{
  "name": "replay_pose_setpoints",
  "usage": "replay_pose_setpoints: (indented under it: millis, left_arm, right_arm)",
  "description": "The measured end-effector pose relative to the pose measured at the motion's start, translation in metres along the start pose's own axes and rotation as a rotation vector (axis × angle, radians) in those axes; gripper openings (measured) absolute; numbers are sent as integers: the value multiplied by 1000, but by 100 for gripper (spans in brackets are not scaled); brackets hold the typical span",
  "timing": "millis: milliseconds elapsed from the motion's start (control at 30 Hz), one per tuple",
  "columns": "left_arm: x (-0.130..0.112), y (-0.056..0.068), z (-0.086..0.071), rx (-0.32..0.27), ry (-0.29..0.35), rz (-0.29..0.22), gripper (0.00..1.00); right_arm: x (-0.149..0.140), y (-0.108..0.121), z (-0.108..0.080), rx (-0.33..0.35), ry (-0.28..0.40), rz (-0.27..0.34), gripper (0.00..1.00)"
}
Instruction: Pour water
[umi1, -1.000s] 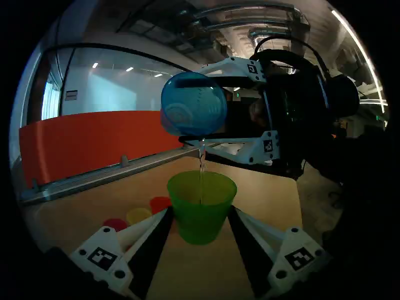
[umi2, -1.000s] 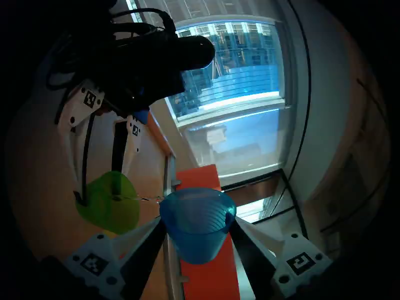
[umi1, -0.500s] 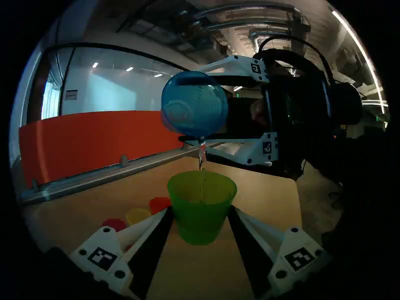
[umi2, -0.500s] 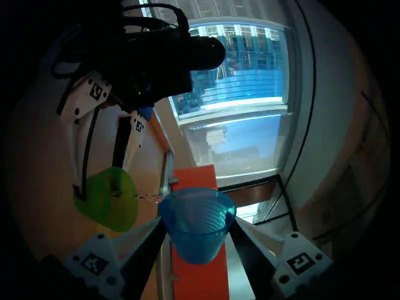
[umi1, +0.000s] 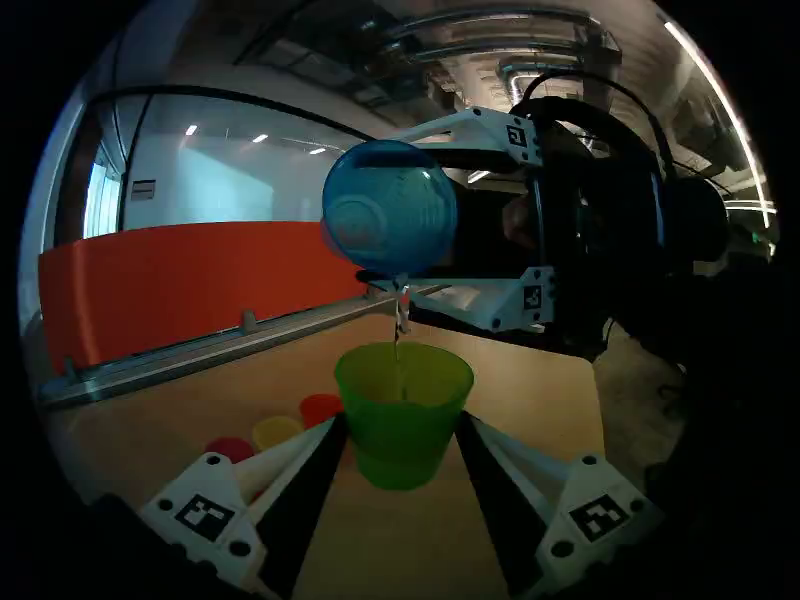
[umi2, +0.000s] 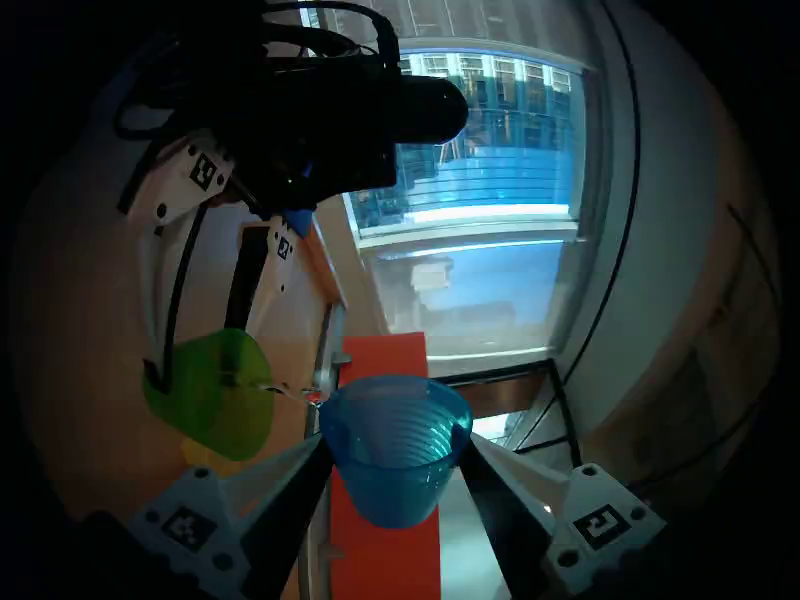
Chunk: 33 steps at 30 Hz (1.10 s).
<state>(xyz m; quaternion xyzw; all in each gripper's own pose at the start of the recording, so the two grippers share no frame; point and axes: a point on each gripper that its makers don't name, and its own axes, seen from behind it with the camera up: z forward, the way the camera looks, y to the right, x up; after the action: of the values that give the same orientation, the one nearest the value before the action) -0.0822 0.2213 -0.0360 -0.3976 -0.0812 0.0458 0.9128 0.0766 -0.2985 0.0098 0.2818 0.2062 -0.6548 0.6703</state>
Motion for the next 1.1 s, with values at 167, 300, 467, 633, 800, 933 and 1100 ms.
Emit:
replay_pose_setpoints:
  millis: [167,300,467,633,800,933,1100]
  left_arm:
    - [-1,-1,1,1,-1,0,78]
    - [1,-1,1,3,2,1,79]
    - [1,-2,0,3,3,0,78]
    - [0,-2,-1,5,4,0,78]
    - [1,-3,-1,6,7,-4,78]
    - [1,-3,-2,8,8,-3,78]
    - [1,-2,-2,7,9,-3,79]
  right_arm:
    - [1,0,0,-2,0,-12,86]
    - [3,1,1,-7,3,-23,87]
    - [5,2,1,-9,4,-38,87]
    - [6,3,2,-12,3,-65,87]
    - [8,4,3,-17,2,-98,87]
    - [10,4,4,-20,2,-119,87]
    - [14,5,5,-24,6,-135,87]
